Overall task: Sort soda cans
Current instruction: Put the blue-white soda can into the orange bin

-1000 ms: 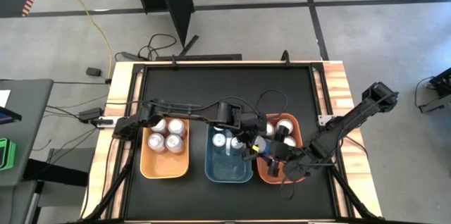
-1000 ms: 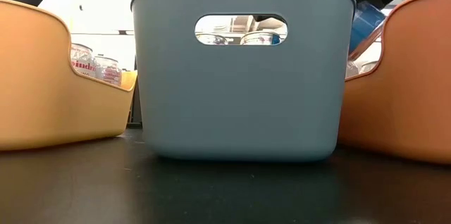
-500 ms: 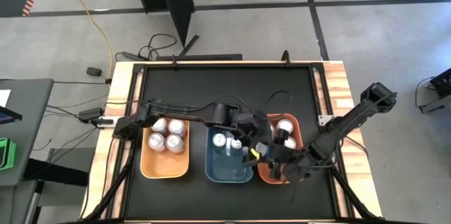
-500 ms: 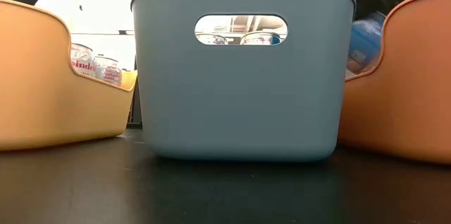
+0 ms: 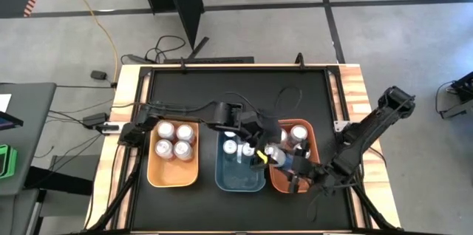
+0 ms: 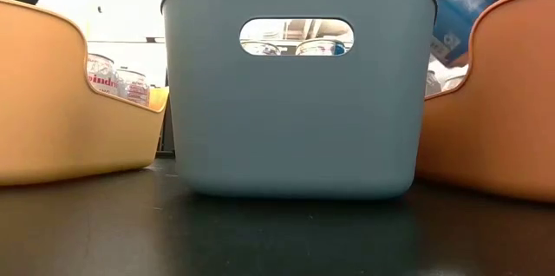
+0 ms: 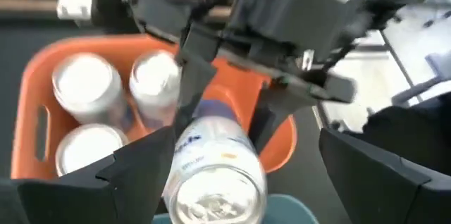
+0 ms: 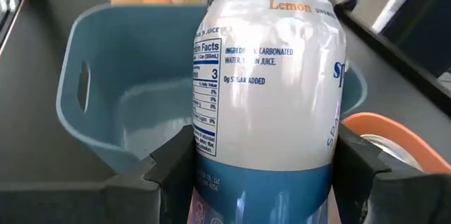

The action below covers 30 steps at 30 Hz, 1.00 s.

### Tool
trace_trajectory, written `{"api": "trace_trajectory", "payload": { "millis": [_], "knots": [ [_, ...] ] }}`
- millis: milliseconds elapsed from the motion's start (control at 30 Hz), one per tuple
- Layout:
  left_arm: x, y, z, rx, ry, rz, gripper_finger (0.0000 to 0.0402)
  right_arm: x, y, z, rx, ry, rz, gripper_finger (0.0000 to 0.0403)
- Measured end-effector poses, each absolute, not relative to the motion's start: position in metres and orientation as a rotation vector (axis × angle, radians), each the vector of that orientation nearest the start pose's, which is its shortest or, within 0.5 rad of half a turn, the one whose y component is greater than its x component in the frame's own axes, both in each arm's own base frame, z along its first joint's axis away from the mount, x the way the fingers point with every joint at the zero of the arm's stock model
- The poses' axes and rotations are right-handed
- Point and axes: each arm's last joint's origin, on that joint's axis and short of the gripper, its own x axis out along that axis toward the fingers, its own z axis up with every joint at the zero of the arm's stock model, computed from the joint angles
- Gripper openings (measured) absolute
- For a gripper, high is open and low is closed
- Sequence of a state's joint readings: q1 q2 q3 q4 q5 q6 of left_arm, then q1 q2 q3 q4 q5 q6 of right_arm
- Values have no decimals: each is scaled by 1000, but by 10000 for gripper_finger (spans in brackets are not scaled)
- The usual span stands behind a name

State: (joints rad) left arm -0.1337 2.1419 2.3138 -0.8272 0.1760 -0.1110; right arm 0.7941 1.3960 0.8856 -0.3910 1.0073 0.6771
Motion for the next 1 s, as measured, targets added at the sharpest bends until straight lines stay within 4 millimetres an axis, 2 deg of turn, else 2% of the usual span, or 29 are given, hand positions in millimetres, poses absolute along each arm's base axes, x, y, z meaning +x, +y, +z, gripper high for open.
{"api": "trace_trajectory", "payload": {
  "millis": [133,267,433,600,800,1000],
  "knots": [
    [454,-68,389,-85,606,-255,347,195,182,231,-29,358,-416,245],
    [446,-70,400,-33,580,-236,347,182,187,223,-9,257,-470,245],
    [448,-76,393,36,596,-264,348,171,190,217,8,151,-510,245],
    [450,-76,388,61,615,-272,348,167,197,198,-36,67,-551,245],
    [451,-72,387,66,620,-227,348,176,201,180,-86,65,-586,245],
    [453,-65,384,3,634,-184,348,186,202,171,-93,40,-631,244]
  ]
}}
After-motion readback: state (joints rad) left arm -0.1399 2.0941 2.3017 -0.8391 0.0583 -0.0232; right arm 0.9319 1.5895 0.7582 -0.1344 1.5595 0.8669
